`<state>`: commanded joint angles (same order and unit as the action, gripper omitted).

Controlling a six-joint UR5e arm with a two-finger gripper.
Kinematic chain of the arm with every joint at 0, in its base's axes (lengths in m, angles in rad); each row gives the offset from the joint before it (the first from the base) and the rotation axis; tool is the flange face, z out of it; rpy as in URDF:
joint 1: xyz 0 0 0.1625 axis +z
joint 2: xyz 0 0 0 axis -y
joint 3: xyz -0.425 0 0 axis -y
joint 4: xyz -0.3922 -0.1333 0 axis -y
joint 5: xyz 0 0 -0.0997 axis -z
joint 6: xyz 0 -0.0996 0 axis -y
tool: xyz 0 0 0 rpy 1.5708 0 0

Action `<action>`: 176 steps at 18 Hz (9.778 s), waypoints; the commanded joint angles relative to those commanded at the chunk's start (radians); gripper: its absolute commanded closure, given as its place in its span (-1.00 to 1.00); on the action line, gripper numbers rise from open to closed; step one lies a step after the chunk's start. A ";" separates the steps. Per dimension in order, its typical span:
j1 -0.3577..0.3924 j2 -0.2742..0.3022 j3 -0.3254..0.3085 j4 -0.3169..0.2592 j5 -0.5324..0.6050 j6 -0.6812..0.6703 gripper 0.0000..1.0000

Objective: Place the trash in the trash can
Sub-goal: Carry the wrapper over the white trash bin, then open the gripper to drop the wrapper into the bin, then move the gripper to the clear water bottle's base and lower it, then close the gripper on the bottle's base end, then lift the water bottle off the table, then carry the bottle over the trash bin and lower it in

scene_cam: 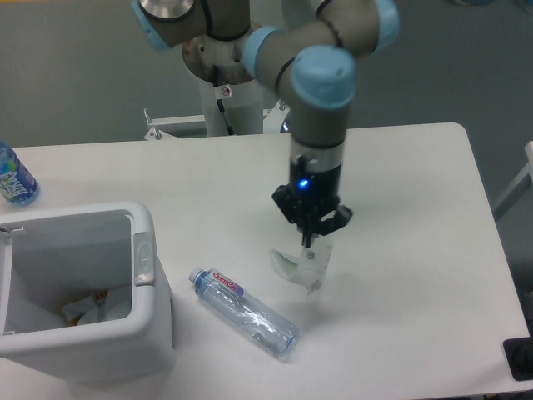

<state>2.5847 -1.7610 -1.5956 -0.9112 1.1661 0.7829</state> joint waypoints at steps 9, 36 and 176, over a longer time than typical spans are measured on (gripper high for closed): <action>0.012 -0.002 0.150 0.011 -0.166 -0.410 1.00; -0.400 0.084 0.063 0.044 -0.204 -0.639 -1.00; -0.383 -0.201 0.398 0.143 -0.083 -0.978 -0.08</action>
<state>2.2014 -1.9619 -1.1980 -0.7685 1.0830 -0.1948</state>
